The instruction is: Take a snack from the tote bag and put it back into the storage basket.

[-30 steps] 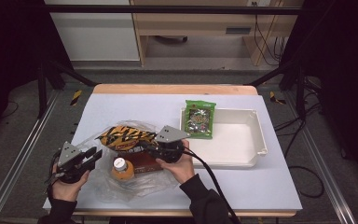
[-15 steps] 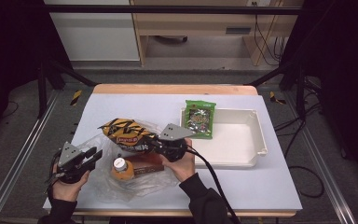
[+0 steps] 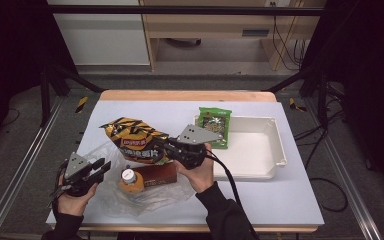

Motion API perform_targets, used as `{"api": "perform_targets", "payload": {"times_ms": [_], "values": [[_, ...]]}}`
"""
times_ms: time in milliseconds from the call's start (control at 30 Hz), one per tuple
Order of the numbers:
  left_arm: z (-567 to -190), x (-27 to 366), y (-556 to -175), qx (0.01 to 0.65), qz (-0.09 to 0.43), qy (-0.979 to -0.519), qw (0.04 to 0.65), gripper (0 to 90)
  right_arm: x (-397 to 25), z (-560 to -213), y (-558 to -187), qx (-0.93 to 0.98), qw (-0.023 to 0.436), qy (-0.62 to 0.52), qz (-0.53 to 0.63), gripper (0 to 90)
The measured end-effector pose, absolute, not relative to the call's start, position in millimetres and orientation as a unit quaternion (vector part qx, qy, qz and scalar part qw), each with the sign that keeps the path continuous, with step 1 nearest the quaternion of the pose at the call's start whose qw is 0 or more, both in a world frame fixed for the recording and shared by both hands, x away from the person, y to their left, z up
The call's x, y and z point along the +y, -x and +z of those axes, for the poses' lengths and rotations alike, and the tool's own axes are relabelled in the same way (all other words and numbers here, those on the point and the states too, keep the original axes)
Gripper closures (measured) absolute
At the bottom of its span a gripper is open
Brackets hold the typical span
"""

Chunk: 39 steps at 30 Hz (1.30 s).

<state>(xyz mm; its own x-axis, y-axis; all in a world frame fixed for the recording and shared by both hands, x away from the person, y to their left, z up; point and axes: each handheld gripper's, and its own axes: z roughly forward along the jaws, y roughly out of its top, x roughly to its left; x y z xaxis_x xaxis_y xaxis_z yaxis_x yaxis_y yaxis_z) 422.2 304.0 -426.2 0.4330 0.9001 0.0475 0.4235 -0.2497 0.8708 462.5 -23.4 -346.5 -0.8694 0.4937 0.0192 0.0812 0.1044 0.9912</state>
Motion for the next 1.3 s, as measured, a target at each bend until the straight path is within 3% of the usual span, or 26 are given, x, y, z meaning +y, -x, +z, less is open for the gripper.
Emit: {"api": "perform_targets", "payload": {"times_ms": [667,1300], "values": [[-426.3,304.4,-422.0,0.448,0.287,-0.737,0.416,69.4,-14.9,-283.4,-450.9,0.692,0.180,-0.175,0.677,89.2],[-424.5,304.0,-420.6,0.450,0.287,-0.734,0.421,68.5,-98.5,-260.1,-453.9,0.666,0.252,-0.230,0.663,89.4]]}}
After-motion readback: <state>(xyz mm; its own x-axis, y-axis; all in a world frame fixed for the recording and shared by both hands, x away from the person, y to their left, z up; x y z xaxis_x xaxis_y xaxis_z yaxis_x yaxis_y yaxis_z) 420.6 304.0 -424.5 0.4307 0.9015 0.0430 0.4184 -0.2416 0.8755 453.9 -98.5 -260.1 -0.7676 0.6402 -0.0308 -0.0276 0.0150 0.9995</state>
